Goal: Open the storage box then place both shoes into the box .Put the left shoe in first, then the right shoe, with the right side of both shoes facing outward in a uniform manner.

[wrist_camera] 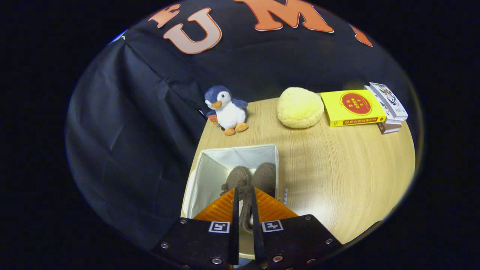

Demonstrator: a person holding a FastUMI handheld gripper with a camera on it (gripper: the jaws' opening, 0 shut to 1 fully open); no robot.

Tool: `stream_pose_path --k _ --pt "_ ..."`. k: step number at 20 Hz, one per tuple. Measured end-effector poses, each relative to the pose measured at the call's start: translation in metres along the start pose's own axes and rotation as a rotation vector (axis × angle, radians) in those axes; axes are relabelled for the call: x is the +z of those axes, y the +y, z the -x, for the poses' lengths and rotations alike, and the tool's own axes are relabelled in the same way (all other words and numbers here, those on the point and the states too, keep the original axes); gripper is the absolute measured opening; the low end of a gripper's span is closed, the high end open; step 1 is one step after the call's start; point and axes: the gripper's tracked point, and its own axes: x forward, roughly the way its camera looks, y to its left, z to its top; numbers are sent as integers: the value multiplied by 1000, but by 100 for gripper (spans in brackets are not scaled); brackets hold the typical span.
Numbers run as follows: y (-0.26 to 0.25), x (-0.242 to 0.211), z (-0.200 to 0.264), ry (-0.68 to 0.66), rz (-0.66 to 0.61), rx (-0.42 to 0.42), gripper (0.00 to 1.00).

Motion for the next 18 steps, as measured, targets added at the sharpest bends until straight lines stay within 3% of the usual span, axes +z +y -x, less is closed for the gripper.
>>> stream_pose_path --k 5,11,17,18 --pt "-8 30 57 -108 30 42 17" --pt "-36 68 136 -276 118 63 25" --pt "-95 75 187 -381 141 32 44" --pt "-101 77 196 -399 143 30 52"
